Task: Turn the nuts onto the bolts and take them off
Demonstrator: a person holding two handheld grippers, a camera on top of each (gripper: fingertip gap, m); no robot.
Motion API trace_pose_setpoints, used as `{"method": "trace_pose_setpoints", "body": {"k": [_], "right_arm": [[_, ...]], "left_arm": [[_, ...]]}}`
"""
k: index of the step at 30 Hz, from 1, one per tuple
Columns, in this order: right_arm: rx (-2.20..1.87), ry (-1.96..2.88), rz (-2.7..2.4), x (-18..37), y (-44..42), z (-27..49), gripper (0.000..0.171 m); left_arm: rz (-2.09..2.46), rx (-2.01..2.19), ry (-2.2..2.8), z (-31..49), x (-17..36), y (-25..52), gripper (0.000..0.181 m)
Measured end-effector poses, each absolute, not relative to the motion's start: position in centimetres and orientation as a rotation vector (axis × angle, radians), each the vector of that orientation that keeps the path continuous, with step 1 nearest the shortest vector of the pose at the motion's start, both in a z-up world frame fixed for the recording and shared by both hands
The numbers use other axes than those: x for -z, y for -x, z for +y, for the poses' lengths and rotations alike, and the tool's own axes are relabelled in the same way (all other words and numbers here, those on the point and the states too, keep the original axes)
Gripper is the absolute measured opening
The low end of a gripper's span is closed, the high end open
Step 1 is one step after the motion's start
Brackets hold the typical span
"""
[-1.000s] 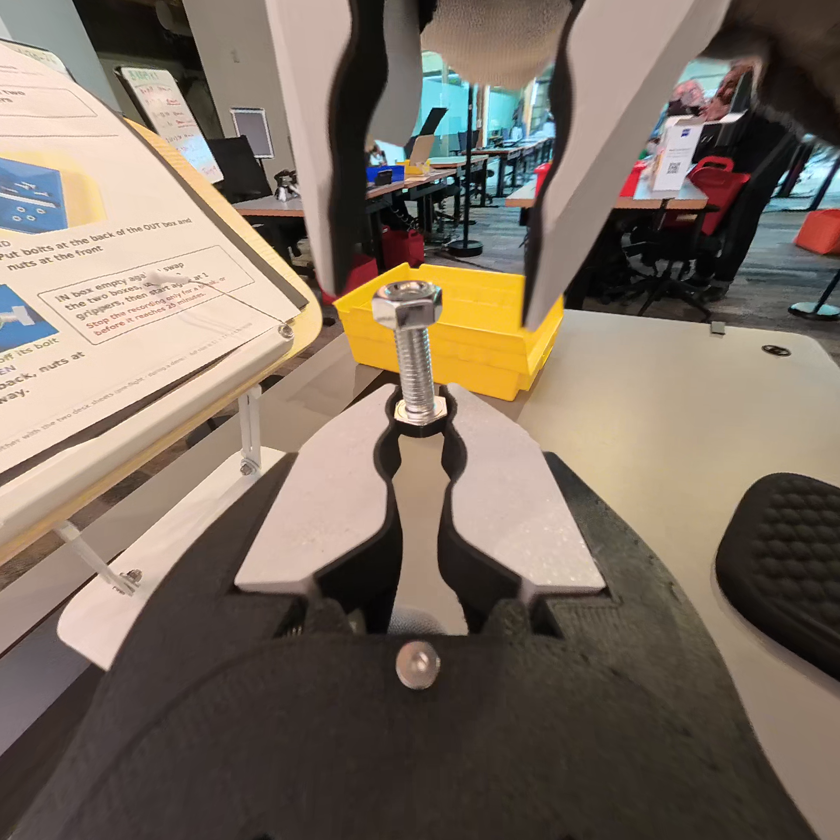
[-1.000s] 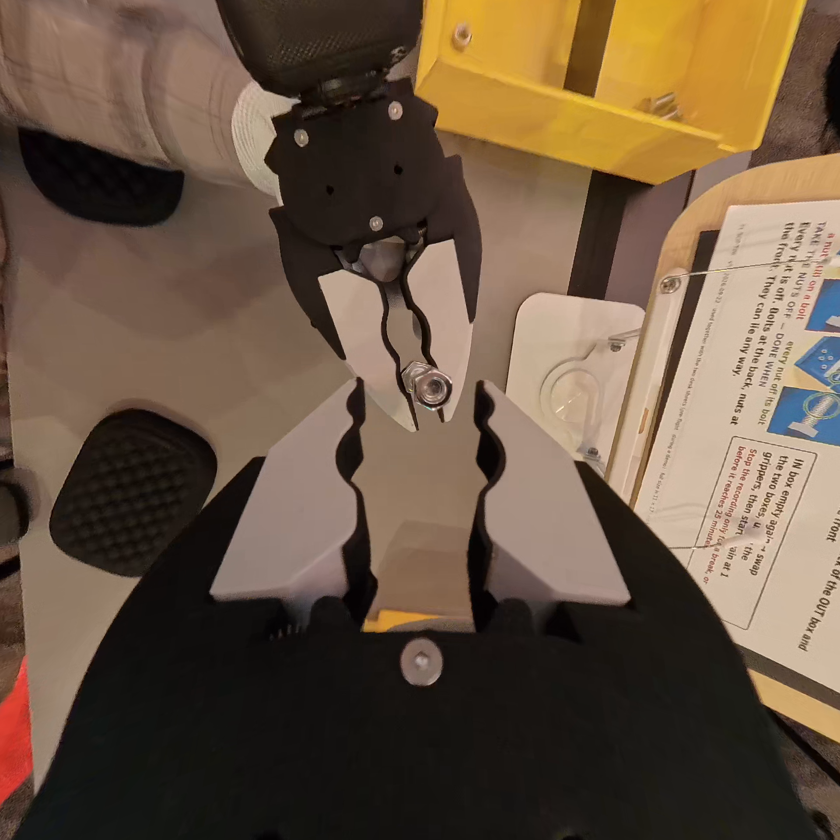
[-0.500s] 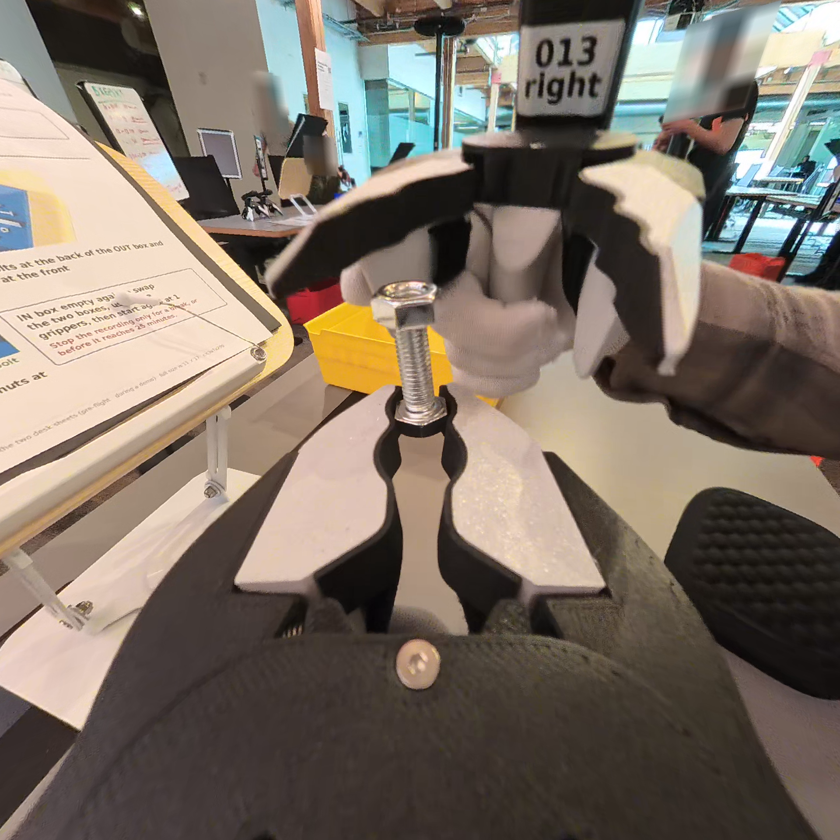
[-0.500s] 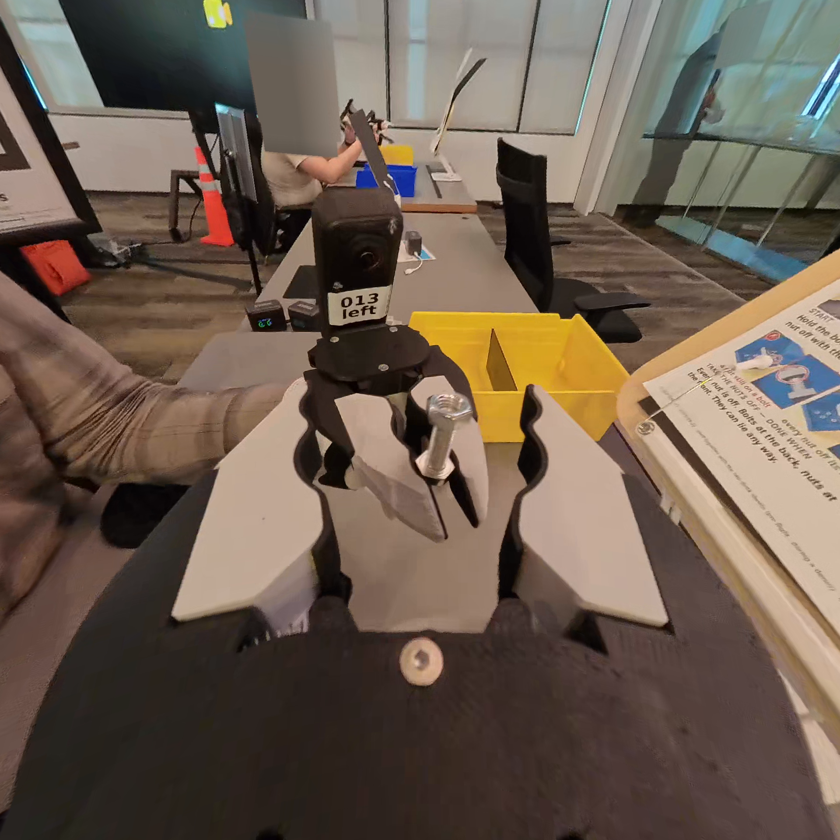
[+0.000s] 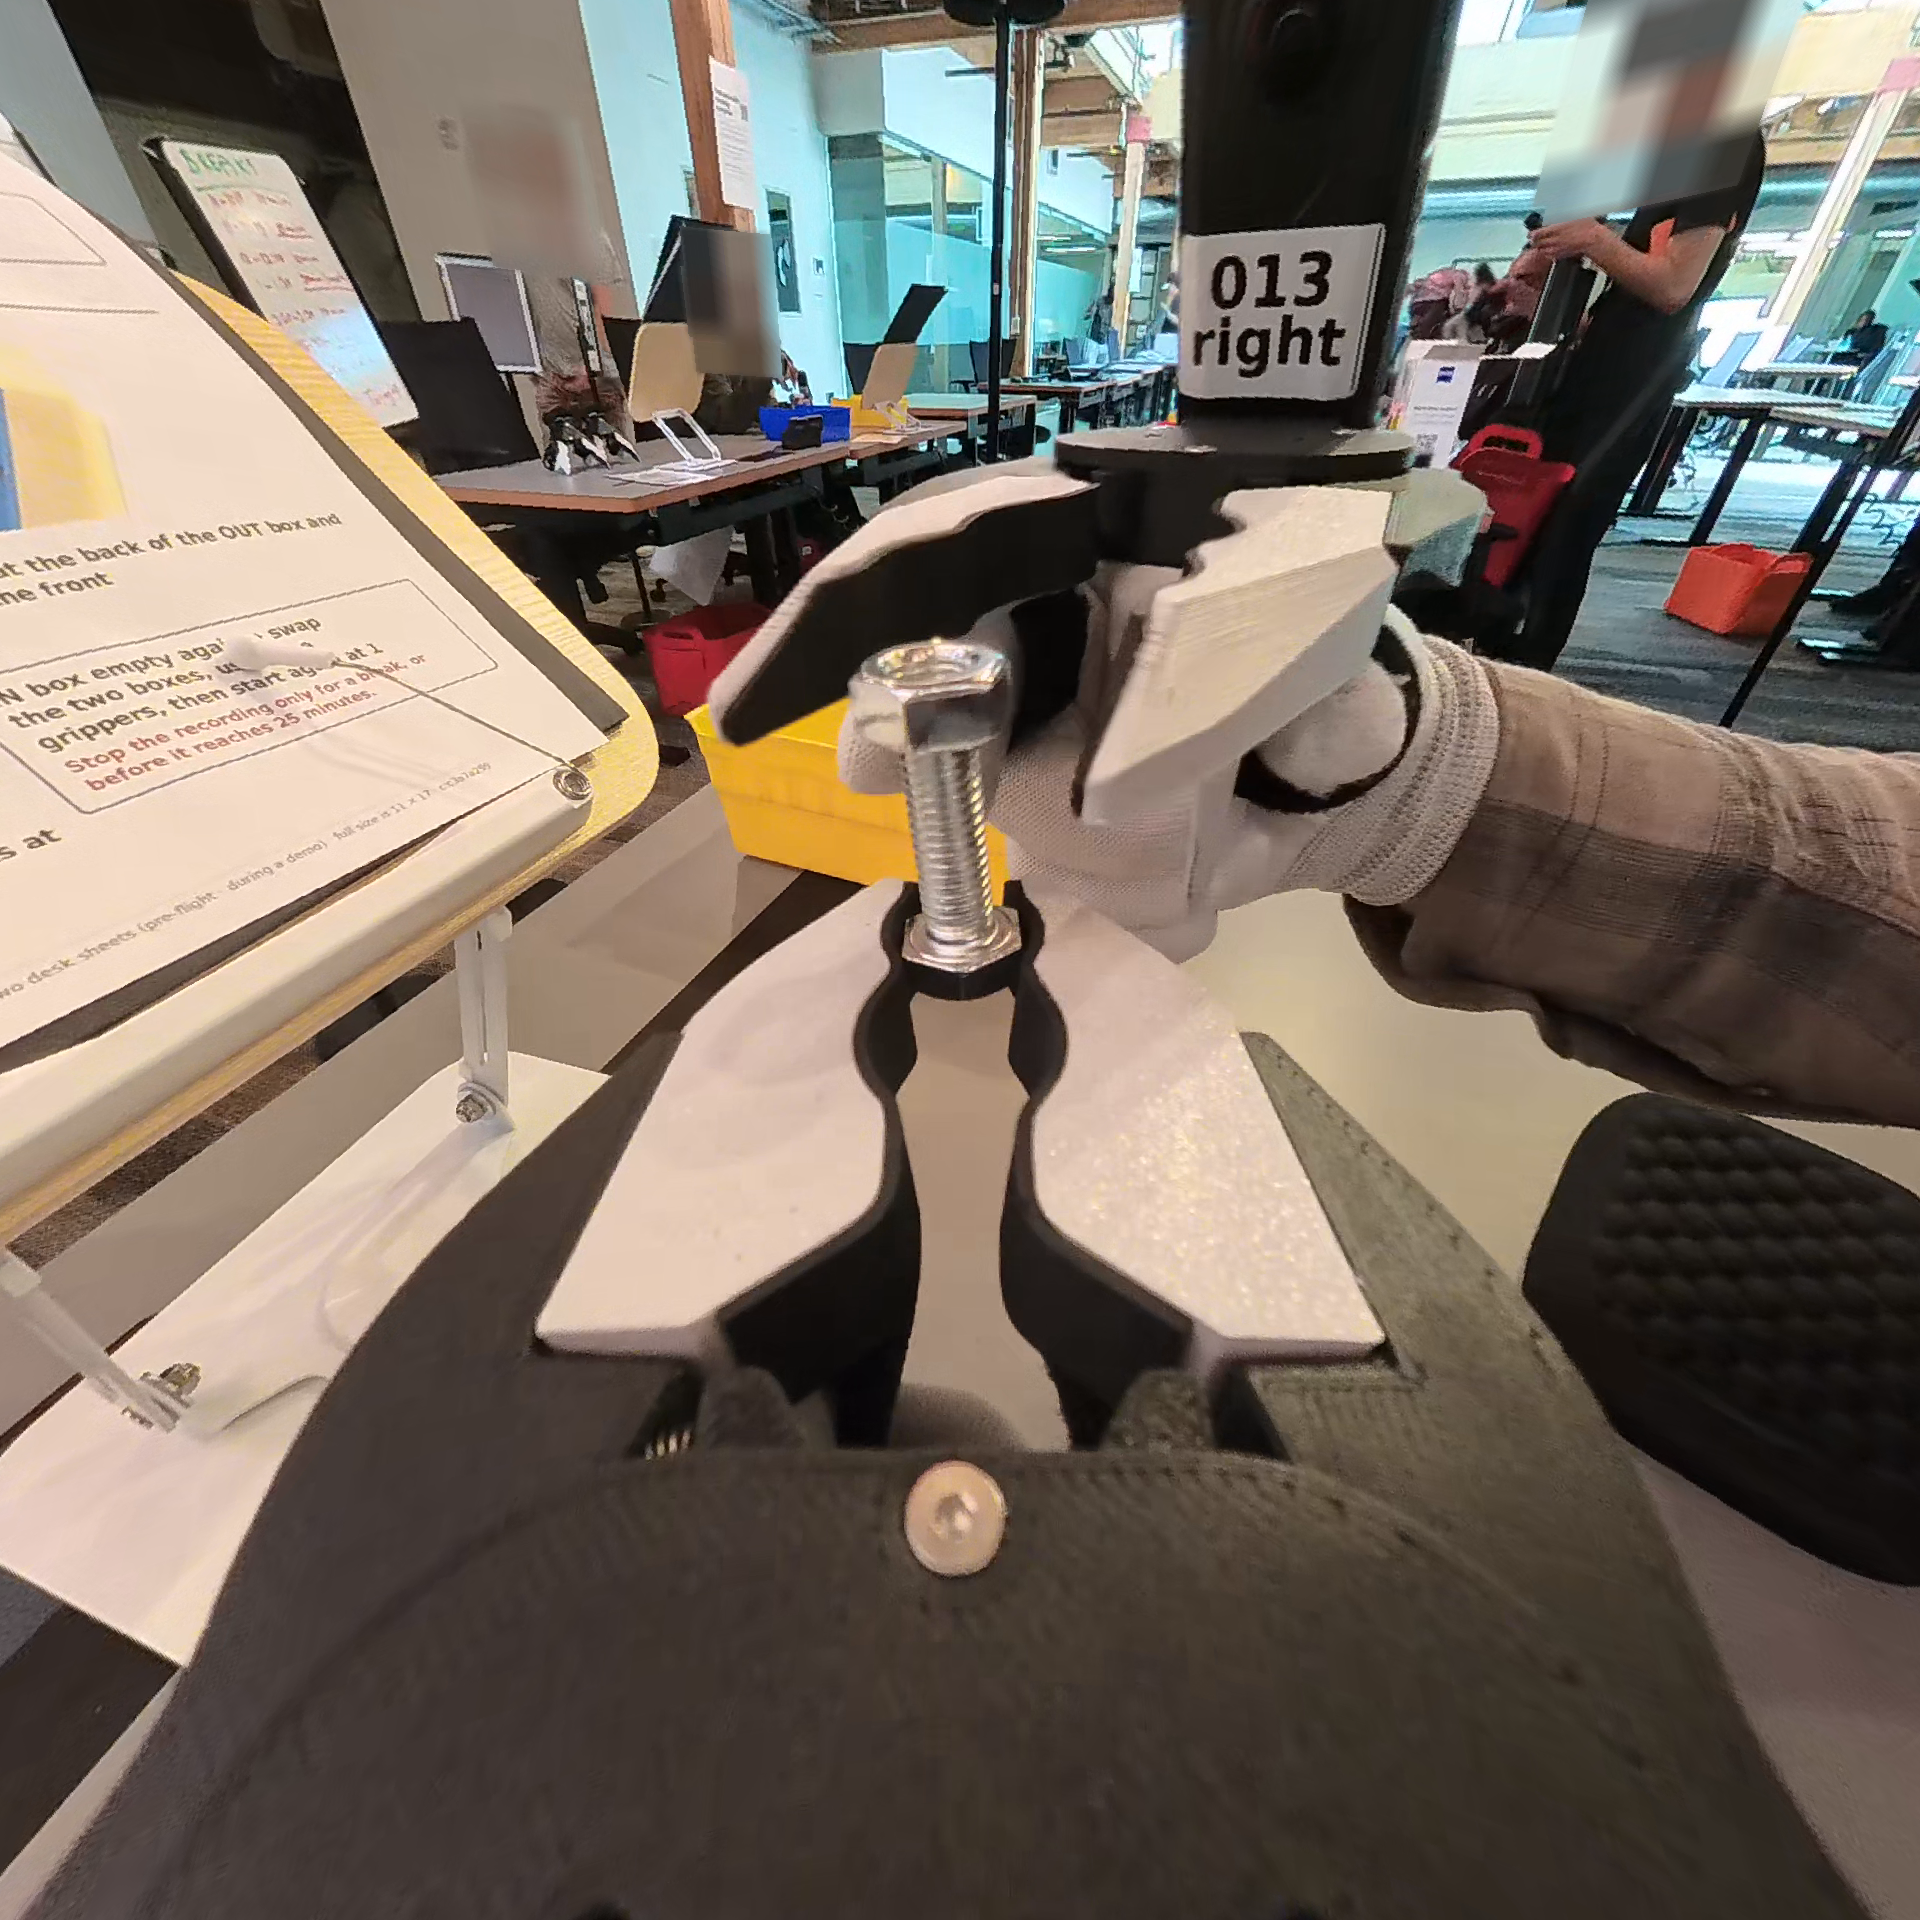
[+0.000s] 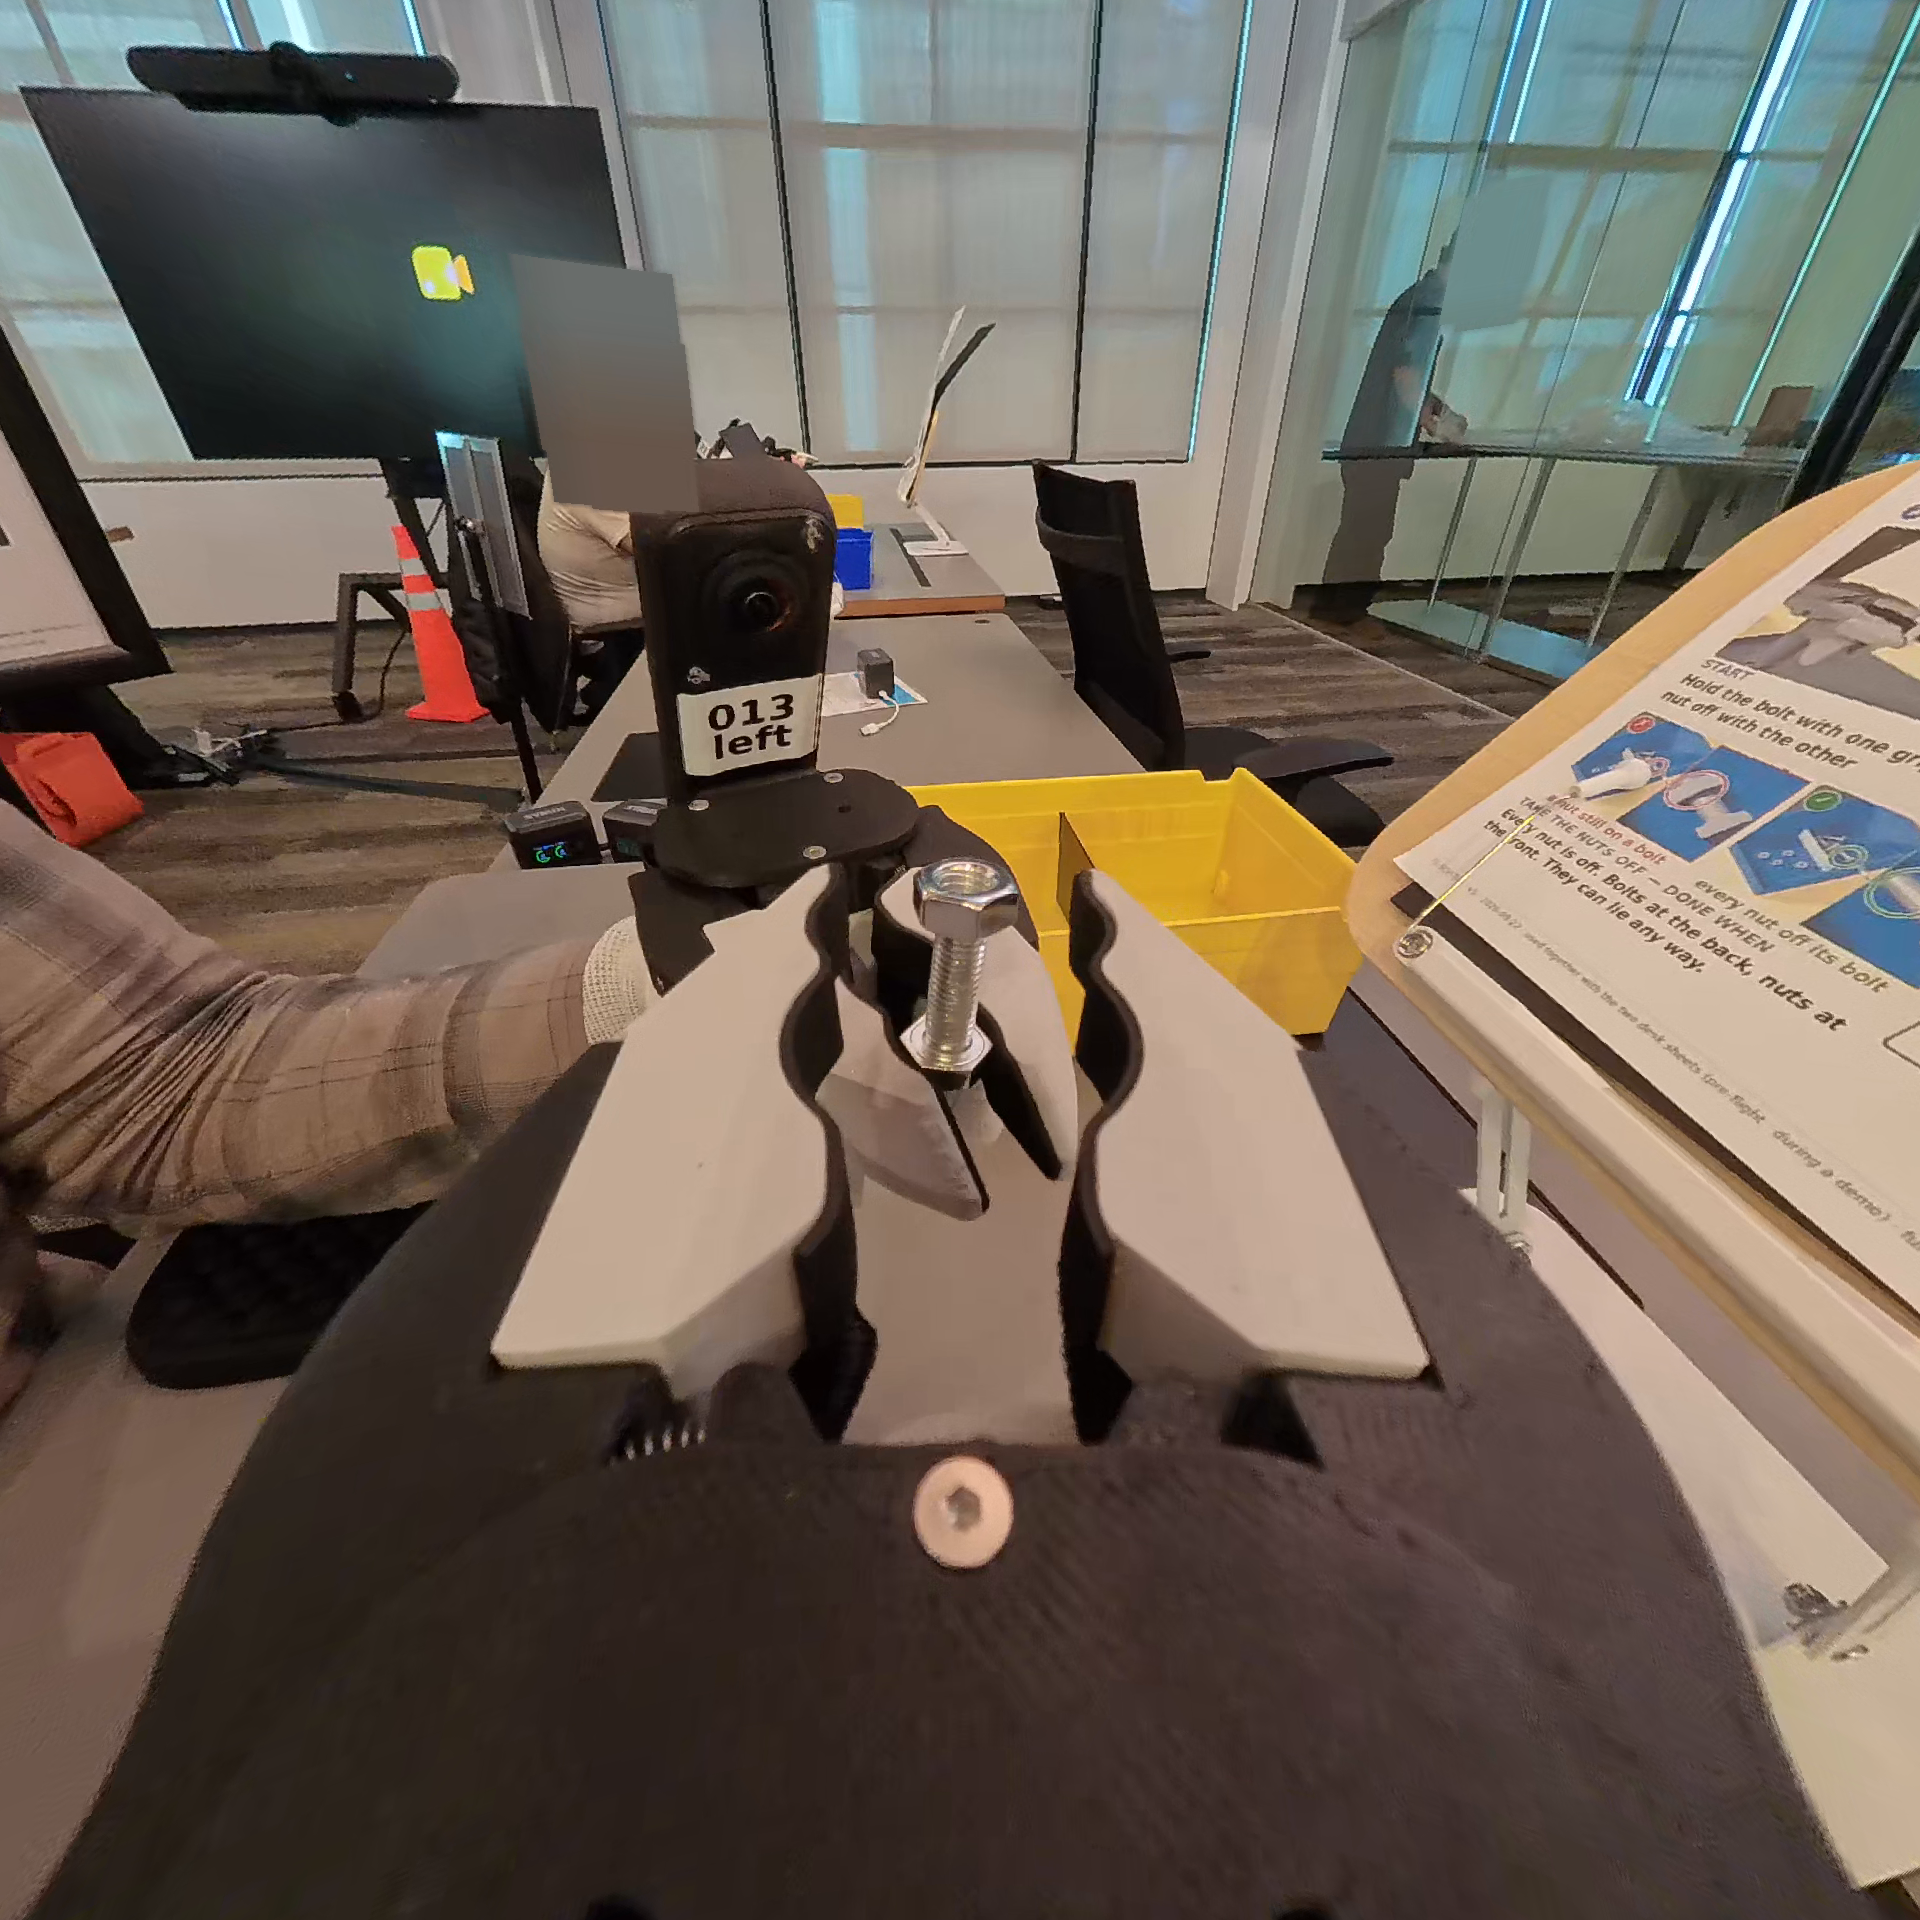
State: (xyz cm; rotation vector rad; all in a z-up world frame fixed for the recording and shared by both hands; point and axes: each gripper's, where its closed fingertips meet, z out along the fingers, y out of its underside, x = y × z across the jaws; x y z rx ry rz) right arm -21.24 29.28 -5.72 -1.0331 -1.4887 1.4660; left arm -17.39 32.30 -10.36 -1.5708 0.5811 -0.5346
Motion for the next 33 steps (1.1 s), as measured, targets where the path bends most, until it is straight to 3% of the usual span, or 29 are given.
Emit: {"method": "trace_pose_setpoints", "body": {"k": [18,22,26,33], "right_arm": [[-1.458,1.008,-1.492,5.7,19.1,28.8,0.042],[-1.472,0.979,-1.519,5.7,18.2,28.3,0.032],[-1.465,1.027,-1.464,5.7,18.6,29.2,0.060],[-1.439,1.011,-1.508,5.9,19.2,28.3,0.062]], "left_arm": [[0.571,0.542,1.581,32.5,10.7,17.4,0.015],[0.572,0.543,1.582,32.5,10.7,17.4,0.015],[0.578,0.545,1.582,32.5,10.8,17.2,0.015],[0.579,0.541,1.586,32.5,10.9,17.1,0.015]]}}
